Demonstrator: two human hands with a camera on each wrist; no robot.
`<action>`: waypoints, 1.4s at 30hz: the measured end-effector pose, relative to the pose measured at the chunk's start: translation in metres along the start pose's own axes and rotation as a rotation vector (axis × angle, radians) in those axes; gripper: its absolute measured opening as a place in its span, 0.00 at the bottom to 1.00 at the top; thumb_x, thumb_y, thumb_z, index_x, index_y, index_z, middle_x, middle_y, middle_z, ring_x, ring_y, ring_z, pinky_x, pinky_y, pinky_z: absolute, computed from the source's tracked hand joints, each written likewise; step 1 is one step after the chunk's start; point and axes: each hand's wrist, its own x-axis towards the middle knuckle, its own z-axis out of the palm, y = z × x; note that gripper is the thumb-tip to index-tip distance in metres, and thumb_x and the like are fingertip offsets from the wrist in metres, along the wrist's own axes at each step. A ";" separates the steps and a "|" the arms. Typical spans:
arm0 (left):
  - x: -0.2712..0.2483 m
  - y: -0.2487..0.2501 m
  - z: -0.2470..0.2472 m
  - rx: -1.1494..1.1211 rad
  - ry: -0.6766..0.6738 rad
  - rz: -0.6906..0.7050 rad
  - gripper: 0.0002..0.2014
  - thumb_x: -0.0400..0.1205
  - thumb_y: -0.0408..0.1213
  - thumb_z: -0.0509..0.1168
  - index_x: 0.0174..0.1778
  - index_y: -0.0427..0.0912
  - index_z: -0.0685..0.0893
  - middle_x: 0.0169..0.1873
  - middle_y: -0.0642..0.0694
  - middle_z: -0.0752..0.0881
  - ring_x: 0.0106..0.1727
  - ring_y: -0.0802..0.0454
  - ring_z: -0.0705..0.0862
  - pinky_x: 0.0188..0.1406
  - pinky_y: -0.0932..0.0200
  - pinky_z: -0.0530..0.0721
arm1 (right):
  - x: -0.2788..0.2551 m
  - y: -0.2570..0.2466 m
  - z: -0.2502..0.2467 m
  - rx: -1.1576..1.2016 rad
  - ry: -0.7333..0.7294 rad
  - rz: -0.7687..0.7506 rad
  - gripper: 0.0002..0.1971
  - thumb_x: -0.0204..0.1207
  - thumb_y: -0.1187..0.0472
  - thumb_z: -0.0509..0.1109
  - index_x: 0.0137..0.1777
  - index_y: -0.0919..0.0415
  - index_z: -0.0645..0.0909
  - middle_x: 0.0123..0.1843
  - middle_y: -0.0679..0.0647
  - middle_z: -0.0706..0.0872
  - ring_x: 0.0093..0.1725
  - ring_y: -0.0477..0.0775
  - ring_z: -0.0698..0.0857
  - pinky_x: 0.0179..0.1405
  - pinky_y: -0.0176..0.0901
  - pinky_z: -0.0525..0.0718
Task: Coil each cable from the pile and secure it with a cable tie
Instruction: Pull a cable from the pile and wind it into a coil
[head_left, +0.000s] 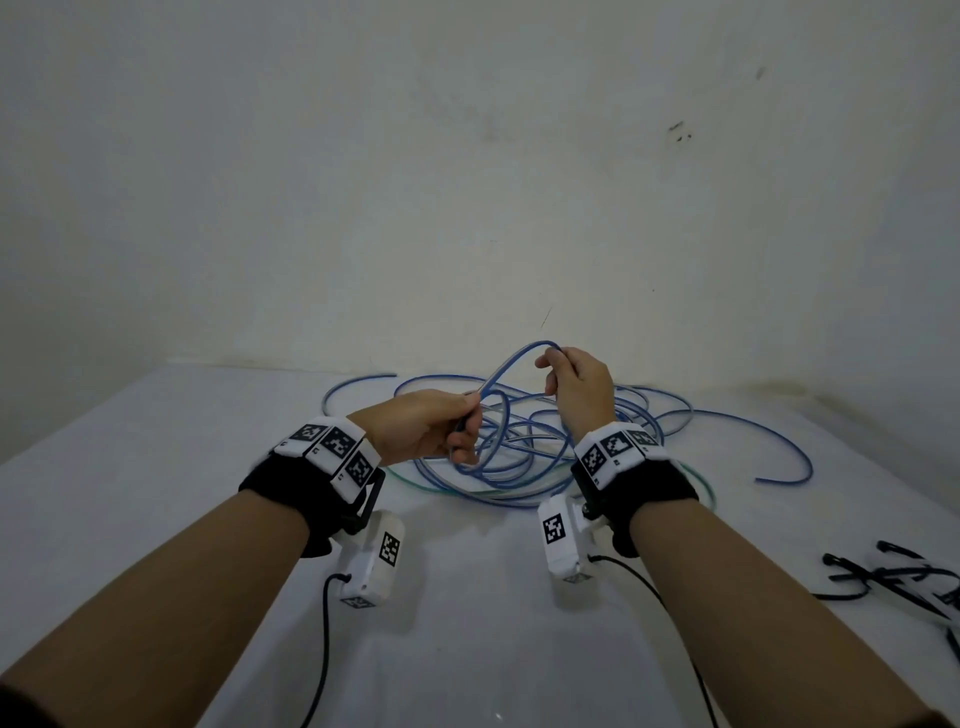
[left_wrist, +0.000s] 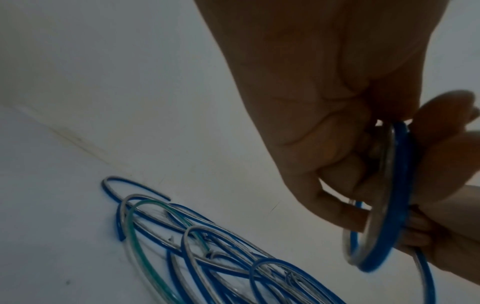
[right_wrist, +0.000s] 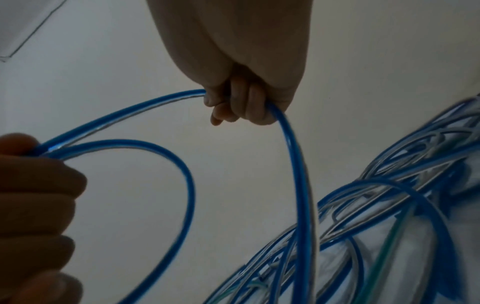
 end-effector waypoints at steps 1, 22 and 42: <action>-0.001 0.000 -0.002 -0.019 -0.007 0.005 0.16 0.87 0.40 0.50 0.36 0.38 0.73 0.22 0.49 0.71 0.25 0.52 0.74 0.50 0.53 0.81 | 0.001 0.000 -0.002 -0.014 0.008 0.006 0.14 0.84 0.60 0.59 0.41 0.61 0.82 0.25 0.51 0.77 0.26 0.46 0.73 0.30 0.37 0.70; 0.019 0.024 -0.013 -0.523 0.583 0.563 0.21 0.89 0.46 0.44 0.33 0.43 0.69 0.15 0.55 0.69 0.17 0.59 0.68 0.28 0.64 0.77 | -0.028 0.034 -0.013 -0.050 -0.270 0.314 0.09 0.77 0.70 0.69 0.40 0.63 0.71 0.31 0.58 0.83 0.24 0.51 0.84 0.26 0.43 0.84; 0.042 -0.018 0.002 1.138 0.458 0.289 0.14 0.88 0.41 0.48 0.43 0.42 0.74 0.39 0.46 0.82 0.43 0.46 0.81 0.48 0.52 0.78 | -0.032 0.004 -0.006 -0.067 -0.632 0.051 0.04 0.78 0.68 0.68 0.45 0.60 0.82 0.30 0.51 0.81 0.26 0.45 0.77 0.30 0.36 0.78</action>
